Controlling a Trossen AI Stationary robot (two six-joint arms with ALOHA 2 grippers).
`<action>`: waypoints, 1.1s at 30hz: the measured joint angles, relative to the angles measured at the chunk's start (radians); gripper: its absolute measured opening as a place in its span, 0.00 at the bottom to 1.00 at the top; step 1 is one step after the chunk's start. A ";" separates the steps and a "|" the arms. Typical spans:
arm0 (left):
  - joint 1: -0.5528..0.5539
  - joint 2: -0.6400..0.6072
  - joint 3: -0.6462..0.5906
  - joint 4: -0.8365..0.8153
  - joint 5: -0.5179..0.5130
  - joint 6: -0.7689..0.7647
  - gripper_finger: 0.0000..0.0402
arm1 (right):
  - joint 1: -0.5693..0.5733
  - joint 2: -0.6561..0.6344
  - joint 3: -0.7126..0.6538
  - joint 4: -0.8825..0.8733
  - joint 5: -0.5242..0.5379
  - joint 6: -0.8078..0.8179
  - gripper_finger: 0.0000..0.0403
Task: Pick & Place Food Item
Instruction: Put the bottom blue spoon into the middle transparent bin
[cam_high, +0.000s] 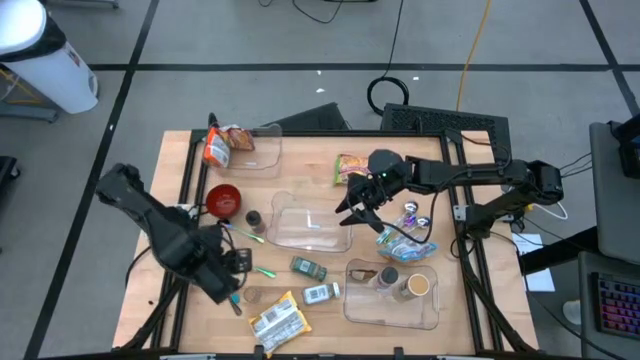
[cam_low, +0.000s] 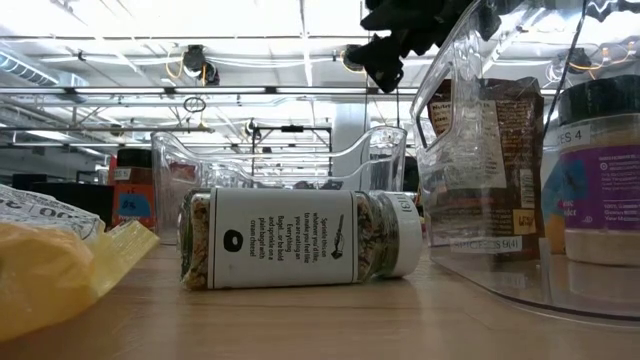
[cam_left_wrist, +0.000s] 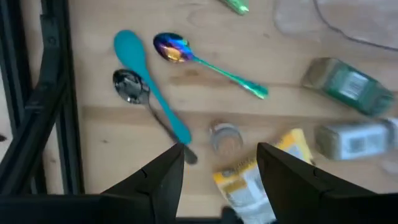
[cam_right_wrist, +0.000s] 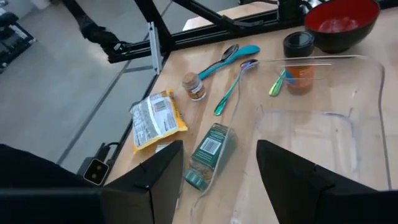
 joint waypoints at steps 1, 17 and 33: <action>0.002 0.018 0.000 -0.004 0.003 0.001 0.52 | -0.001 0.000 0.000 0.000 0.000 0.007 0.49; 0.043 0.183 -0.001 -0.019 -0.068 0.431 0.52 | -0.002 0.000 0.000 0.000 -0.006 0.019 0.49; 0.247 0.137 -0.146 0.060 -0.054 1.654 0.52 | -0.066 -0.217 0.000 0.078 -0.160 0.212 0.49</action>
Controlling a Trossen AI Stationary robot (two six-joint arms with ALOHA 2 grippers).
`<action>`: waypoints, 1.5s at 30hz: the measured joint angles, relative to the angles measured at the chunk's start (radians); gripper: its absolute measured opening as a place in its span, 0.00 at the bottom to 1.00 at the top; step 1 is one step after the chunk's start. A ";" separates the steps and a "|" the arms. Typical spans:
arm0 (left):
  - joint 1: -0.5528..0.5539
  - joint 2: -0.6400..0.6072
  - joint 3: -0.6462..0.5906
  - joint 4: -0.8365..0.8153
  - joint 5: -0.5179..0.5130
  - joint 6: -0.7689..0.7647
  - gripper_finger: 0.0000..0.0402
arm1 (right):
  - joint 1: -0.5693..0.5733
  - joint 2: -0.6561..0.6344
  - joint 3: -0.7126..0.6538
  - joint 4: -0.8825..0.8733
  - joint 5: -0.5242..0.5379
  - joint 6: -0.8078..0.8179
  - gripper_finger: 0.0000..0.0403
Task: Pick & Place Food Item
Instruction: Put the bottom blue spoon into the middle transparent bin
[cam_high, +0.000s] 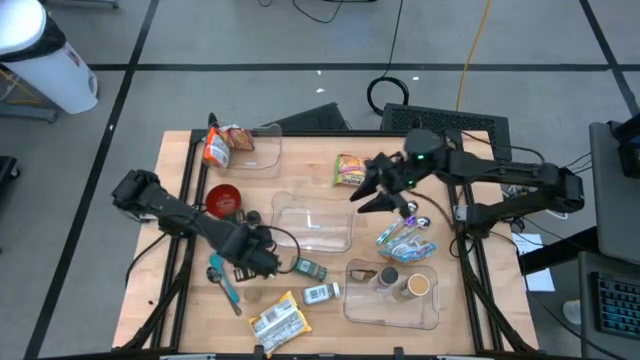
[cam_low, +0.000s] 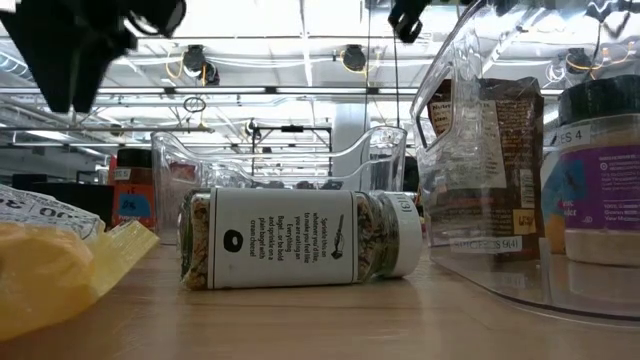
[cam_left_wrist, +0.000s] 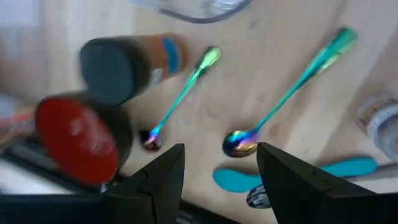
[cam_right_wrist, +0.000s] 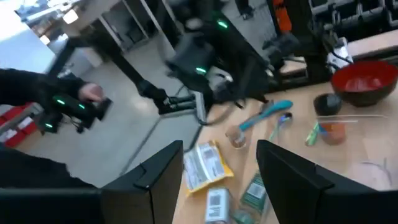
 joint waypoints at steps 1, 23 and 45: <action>0.012 -0.016 -0.029 0.041 0.024 0.042 0.52 | 0.000 -0.017 0.000 0.009 0.001 0.006 0.49; -0.217 -0.411 -0.518 0.416 -0.056 0.119 0.52 | 0.329 -0.031 0.000 0.173 0.750 0.178 0.49; -0.170 -0.395 -0.777 0.898 -0.034 0.288 0.52 | 0.421 0.099 0.000 0.306 0.843 0.265 0.49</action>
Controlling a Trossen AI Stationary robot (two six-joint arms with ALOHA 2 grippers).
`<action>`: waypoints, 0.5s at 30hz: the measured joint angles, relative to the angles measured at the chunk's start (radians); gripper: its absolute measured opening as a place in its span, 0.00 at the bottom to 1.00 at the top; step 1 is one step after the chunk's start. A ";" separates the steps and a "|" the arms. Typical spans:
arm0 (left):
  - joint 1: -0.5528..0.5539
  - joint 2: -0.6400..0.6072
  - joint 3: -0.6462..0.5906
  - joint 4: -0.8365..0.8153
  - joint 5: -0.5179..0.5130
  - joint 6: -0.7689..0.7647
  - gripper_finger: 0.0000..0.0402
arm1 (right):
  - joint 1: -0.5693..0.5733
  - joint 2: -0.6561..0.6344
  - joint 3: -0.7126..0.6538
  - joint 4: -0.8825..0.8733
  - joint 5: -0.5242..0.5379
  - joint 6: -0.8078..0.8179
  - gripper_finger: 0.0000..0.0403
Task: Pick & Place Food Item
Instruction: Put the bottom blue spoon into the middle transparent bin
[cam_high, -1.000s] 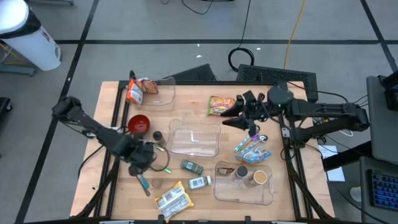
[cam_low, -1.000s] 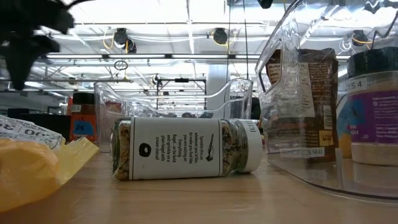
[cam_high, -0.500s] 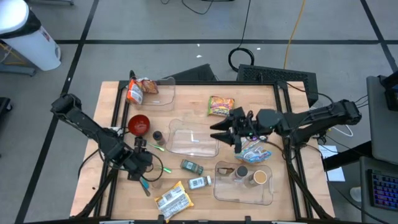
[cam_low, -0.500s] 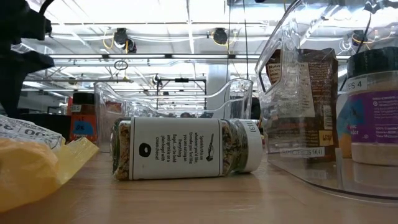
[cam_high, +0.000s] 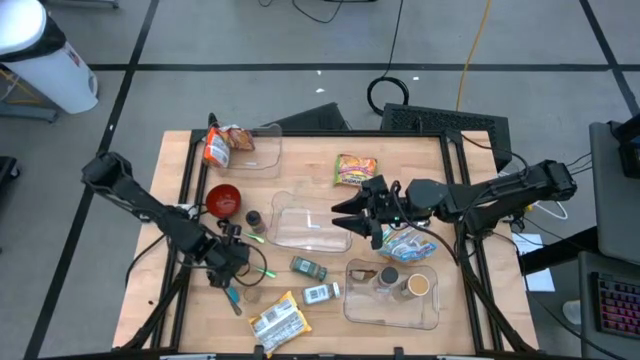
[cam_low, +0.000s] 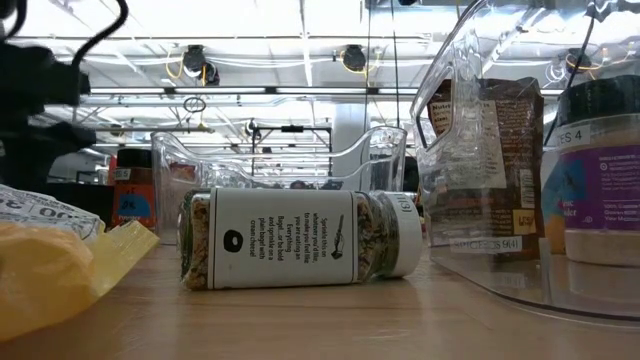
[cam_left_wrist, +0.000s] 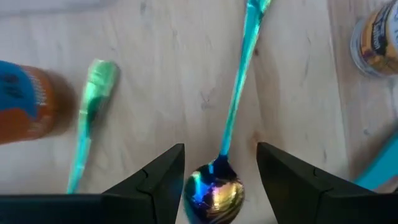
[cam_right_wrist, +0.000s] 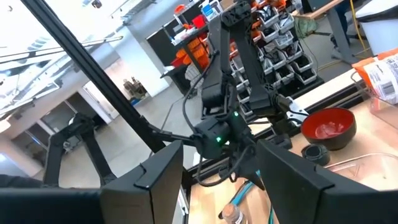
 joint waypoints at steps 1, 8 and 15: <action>0.009 0.009 -0.004 0.005 0.014 0.001 0.52 | 0.000 0.000 0.000 0.000 0.000 0.000 0.49; 0.037 0.050 -0.006 0.000 0.031 0.026 0.52 | -0.001 0.000 0.000 -0.001 0.000 -0.002 0.49; 0.057 0.097 -0.001 0.006 0.088 0.023 0.40 | -0.001 0.000 0.000 -0.001 0.000 -0.013 0.49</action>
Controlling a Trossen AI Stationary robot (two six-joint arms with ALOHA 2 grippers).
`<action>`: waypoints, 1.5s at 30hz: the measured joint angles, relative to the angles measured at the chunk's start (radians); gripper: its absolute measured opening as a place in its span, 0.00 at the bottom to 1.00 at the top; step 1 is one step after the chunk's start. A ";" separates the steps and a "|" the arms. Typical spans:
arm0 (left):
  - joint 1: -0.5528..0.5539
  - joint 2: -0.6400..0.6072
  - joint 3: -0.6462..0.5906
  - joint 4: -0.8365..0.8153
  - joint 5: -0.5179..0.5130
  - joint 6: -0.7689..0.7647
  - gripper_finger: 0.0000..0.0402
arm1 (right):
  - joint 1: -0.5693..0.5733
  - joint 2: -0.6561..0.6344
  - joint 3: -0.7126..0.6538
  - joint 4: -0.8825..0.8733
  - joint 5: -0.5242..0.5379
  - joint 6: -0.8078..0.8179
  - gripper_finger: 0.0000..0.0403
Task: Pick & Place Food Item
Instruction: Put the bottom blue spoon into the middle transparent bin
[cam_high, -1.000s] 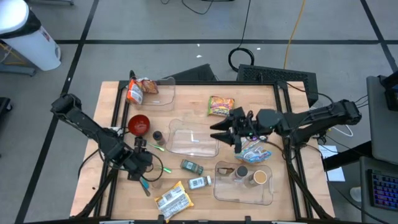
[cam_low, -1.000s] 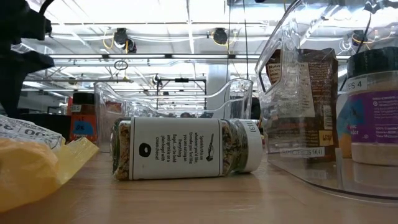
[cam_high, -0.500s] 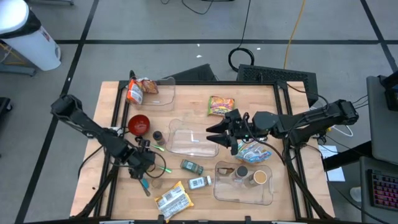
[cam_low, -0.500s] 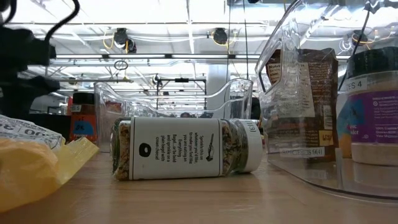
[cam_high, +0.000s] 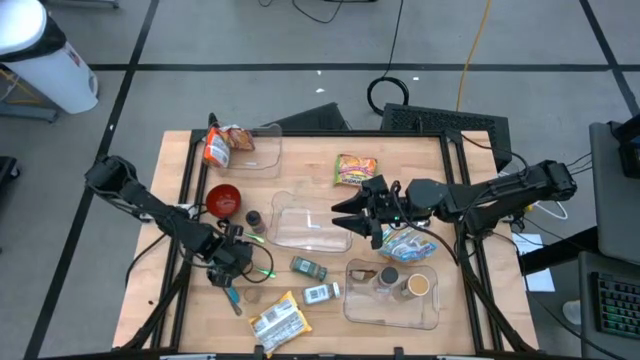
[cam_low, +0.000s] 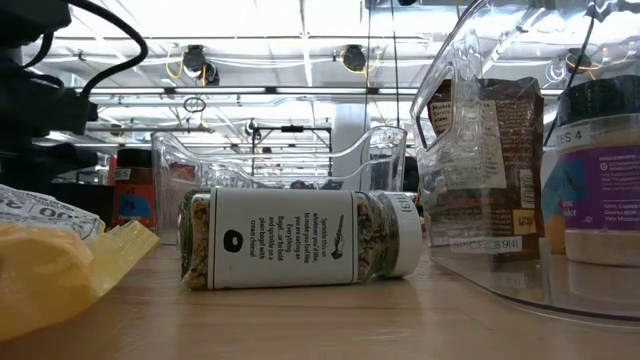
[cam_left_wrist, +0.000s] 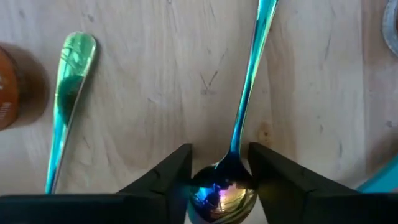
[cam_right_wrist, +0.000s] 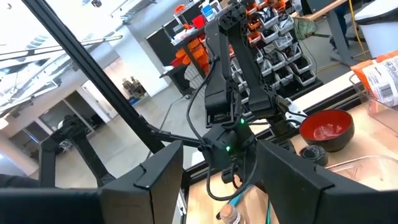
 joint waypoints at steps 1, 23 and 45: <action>0.004 0.000 0.000 0.000 0.004 -0.001 0.38 | 0.000 0.000 0.000 -0.001 0.000 0.000 0.49; 0.080 -0.008 0.163 -0.240 0.195 -0.051 0.01 | 0.000 0.000 0.000 -0.017 -0.001 -0.030 0.49; 0.079 -0.020 0.674 -0.716 0.031 0.018 0.00 | 0.000 0.000 0.000 -0.015 -0.001 -0.030 0.49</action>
